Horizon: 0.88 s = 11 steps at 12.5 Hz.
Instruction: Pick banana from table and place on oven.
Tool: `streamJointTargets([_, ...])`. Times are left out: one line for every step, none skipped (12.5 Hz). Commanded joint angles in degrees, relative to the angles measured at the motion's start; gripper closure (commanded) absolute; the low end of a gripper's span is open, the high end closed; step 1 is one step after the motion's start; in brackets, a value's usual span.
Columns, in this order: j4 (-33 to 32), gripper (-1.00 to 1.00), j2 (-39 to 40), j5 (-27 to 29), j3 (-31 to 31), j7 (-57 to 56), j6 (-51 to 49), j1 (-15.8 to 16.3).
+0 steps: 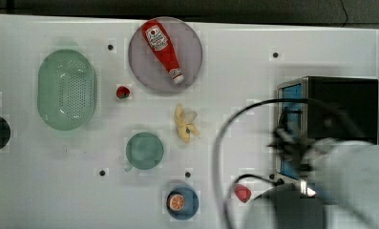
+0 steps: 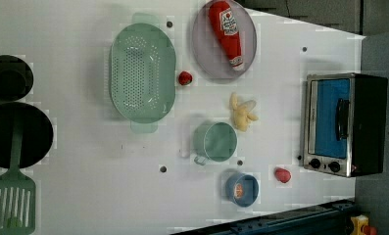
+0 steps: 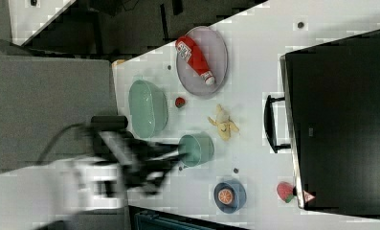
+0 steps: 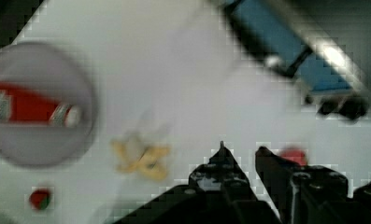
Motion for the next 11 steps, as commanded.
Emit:
streamJointTargets([1.1, 0.50, 6.3, -0.1, -7.9, -21.3, 6.1, -1.6])
streamJointTargets([1.9, 0.50, 8.8, -0.1, -10.2, -26.5, 9.5, -1.6])
streamJointTargets([2.9, 0.50, 11.3, -0.1, -12.1, -31.4, 12.1, -1.6])
streamJointTargets([4.1, 0.50, 13.8, -0.1, -13.7, -35.2, 13.8, -1.6])
streamJointTargets([5.6, 0.50, 16.2, 0.0, -15.2, -37.8, 14.3, -1.7])
streamJointTargets([7.1, 0.50, 18.5, 0.2, -16.2, -39.9, 14.3, -1.7])
streamJointTargets([8.5, 0.50, 20.4, 0.2, -16.7, -41.7, 14.3, -1.7])
streamJointTargets([9.7, 0.50, 22.0, 0.3, -17.0, -43.1, 14.3, -1.7])
streamJointTargets([10.6, 0.50, 23.2, 0.3, -17.0, -44.3, 14.3, -1.8])
streamJointTargets([11.0, 0.44, 23.8, 0.3, -17.1, -44.7, 14.3, -1.8])
streamJointTargets([10.9, 0.25, 24.0, 0.7, -17.0, -44.6, 14.1, -1.8])
